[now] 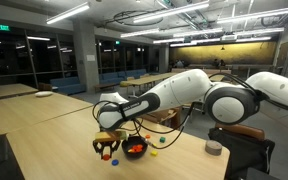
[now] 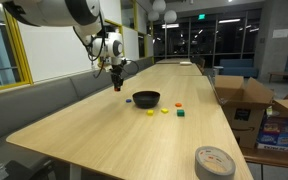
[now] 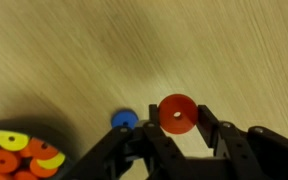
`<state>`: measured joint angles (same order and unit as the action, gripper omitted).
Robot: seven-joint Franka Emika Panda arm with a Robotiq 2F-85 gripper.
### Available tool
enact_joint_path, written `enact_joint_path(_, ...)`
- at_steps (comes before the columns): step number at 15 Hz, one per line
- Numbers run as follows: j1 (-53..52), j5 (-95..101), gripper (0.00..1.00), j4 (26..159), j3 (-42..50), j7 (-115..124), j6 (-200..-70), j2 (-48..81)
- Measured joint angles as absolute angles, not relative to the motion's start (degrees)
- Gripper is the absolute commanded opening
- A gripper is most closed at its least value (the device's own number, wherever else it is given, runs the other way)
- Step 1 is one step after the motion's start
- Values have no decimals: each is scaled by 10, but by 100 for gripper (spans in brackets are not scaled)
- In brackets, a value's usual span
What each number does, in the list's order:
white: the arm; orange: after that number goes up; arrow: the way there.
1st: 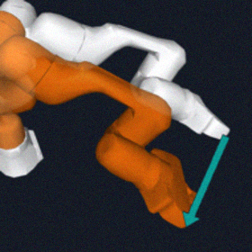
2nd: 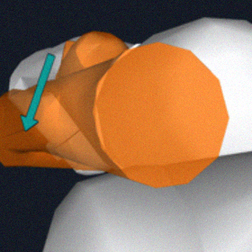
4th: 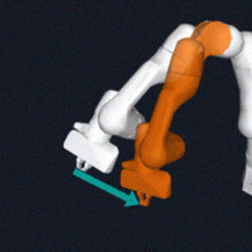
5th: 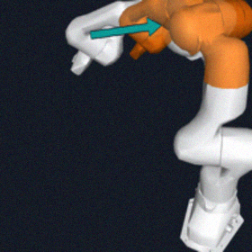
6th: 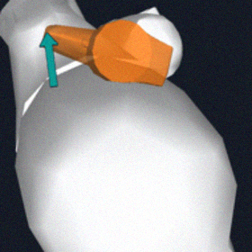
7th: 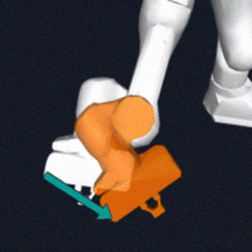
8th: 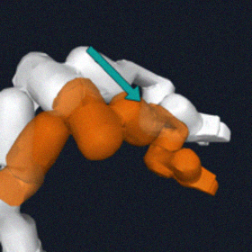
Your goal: Place the three rings inside the black bowl.
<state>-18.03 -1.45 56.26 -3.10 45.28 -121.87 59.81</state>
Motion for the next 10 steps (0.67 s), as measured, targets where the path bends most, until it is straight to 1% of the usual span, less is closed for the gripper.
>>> enact_joint_path(5,-139,-13,19,578,-9,438,-1222,556)
enact_joint_path(10,-96,-13,19,610,20,427,-1236,540)
